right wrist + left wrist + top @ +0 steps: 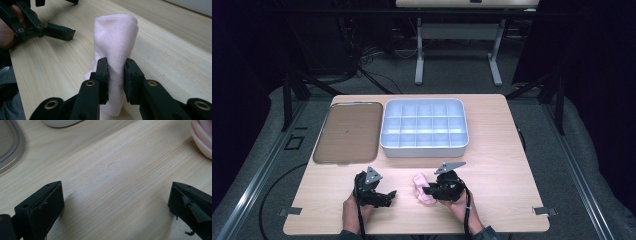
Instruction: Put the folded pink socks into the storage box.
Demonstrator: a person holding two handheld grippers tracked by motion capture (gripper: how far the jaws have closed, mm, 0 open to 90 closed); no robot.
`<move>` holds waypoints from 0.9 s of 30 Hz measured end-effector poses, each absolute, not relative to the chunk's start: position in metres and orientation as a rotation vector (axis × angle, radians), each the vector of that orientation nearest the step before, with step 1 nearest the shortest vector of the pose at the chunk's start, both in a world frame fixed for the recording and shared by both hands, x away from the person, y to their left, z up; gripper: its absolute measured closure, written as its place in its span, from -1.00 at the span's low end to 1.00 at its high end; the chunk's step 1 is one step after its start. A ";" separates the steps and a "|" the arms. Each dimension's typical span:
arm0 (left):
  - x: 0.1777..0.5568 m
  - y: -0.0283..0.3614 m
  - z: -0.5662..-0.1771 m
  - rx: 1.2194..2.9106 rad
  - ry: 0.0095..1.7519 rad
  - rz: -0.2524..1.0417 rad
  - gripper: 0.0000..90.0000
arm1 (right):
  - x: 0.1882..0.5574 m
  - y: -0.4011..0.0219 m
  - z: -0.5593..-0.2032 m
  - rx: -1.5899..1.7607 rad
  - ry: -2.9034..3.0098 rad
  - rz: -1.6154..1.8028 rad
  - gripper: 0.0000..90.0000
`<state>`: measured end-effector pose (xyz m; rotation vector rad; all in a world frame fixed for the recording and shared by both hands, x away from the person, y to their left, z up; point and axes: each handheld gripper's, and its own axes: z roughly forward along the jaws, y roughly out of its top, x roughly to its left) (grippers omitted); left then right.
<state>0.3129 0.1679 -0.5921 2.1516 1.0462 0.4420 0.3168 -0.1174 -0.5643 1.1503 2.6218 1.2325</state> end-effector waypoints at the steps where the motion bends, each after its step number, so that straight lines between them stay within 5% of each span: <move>1: 0.313 0.168 -0.592 2.151 1.047 0.442 -1.00 | 0.316 -0.119 -0.563 1.160 2.611 1.247 0.68; 27: 0.312 0.168 -0.592 2.152 1.048 0.445 -1.00 | 0.319 -0.162 -0.517 1.155 2.432 1.319 0.68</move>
